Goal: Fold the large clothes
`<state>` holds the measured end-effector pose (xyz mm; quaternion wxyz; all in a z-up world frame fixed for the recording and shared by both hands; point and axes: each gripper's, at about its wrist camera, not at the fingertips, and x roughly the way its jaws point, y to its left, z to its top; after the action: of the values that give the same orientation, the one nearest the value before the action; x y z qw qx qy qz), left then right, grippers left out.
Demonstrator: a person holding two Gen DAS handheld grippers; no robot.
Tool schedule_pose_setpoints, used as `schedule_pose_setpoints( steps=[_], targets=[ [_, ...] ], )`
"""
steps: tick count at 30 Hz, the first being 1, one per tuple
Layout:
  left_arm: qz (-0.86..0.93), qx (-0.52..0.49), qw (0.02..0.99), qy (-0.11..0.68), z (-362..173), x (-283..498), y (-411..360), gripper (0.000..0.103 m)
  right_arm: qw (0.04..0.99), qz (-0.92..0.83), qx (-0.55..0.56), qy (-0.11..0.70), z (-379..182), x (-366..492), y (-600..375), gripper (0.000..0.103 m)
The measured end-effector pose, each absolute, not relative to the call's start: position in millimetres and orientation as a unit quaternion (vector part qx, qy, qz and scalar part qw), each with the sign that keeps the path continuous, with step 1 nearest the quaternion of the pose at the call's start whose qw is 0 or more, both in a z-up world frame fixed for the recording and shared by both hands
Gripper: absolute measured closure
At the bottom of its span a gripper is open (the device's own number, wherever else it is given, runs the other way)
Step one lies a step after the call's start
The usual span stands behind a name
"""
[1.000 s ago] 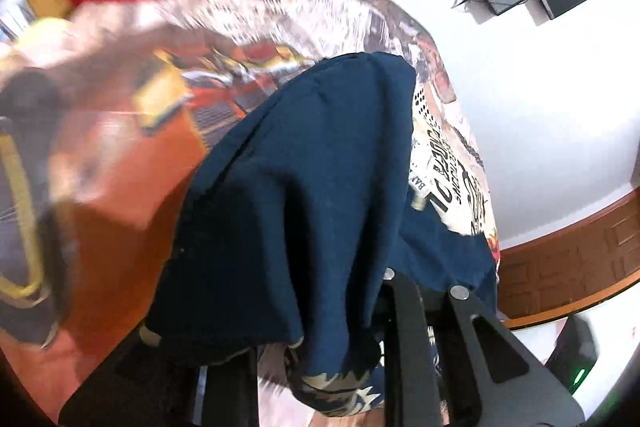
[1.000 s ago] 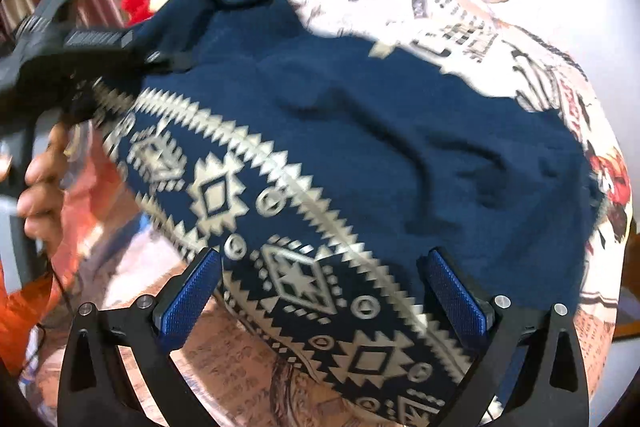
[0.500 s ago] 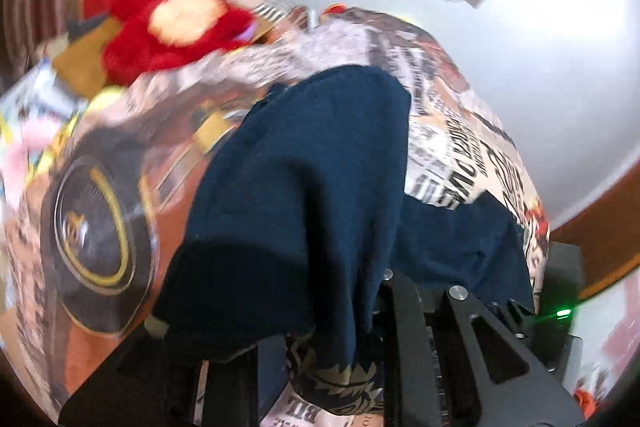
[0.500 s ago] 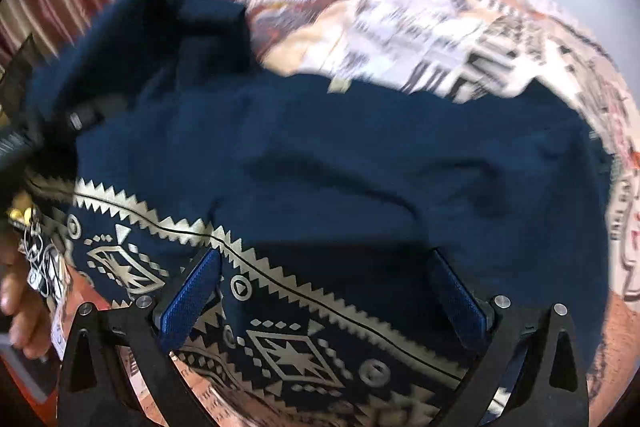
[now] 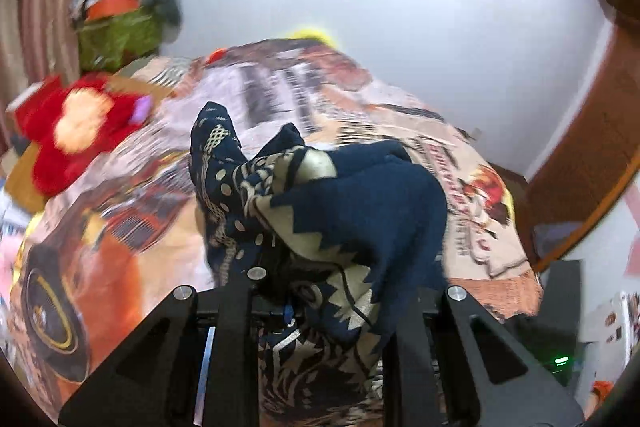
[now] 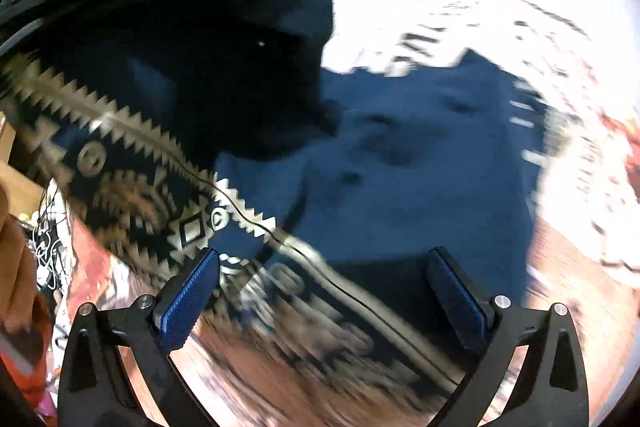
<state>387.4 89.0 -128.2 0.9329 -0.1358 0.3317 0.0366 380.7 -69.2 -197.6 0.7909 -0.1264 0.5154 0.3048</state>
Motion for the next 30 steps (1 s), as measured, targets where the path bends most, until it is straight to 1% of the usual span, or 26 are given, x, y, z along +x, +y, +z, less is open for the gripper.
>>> schedule_pose_setpoints(
  steps=[3,5,9,11,14,17,22,24,25,26,27,28,29,30],
  targets=[
    [0.004,-0.105,0.939,0.327,-122,396,49,0.086,0.817,0.268,-0.109,0.498,-174,376,-121,0.001],
    [-0.024,-0.076,0.94,0.333,-127,399,22,0.086,0.834,0.241,-0.096,0.486,-157,371,-154,0.001],
    [-0.05,0.008,0.92,0.389,-169,397,-26,0.086,0.856,0.204,-0.063,0.471,-129,363,-208,0.001],
    [-0.051,0.028,0.9,0.431,-200,395,-31,0.086,0.862,0.196,-0.05,0.464,-120,357,-225,0.001],
    [-0.047,0.048,0.884,0.464,-226,385,-27,0.086,0.867,0.194,-0.043,0.457,-116,352,-240,0.001],
    [-0.053,0.067,0.881,0.466,-226,377,-28,0.086,0.866,0.198,-0.044,0.458,-120,346,-240,0.001],
    [-0.081,0.054,0.871,0.481,-230,367,-18,0.086,0.861,0.209,-0.032,0.462,-127,343,-235,0.001],
    [-0.09,0.063,0.87,0.481,-232,361,-19,0.085,0.861,0.212,-0.025,0.461,-127,344,-232,0.001],
    [-0.094,0.073,0.869,0.48,-233,358,-19,0.084,0.862,0.214,-0.021,0.46,-127,345,-231,0.001],
    [-0.095,0.081,0.87,0.477,-232,354,-20,0.08,0.861,0.215,-0.018,0.461,-127,346,-231,0.001],
    [-0.095,0.083,0.869,0.478,-231,353,-21,0.071,0.86,0.214,-0.016,0.462,-127,347,-230,0.001],
    [-0.101,0.074,0.868,0.481,-227,350,-19,0.065,0.86,0.213,-0.016,0.463,-127,347,-229,0.001],
    [-0.112,0.06,0.865,0.485,-223,348,-17,0.053,0.86,0.212,-0.016,0.463,-126,348,-229,0.001],
    [-0.126,0.039,0.863,0.488,-217,346,-13,0.045,0.861,0.213,-0.014,0.463,-125,348,-229,0.001]
  ],
)
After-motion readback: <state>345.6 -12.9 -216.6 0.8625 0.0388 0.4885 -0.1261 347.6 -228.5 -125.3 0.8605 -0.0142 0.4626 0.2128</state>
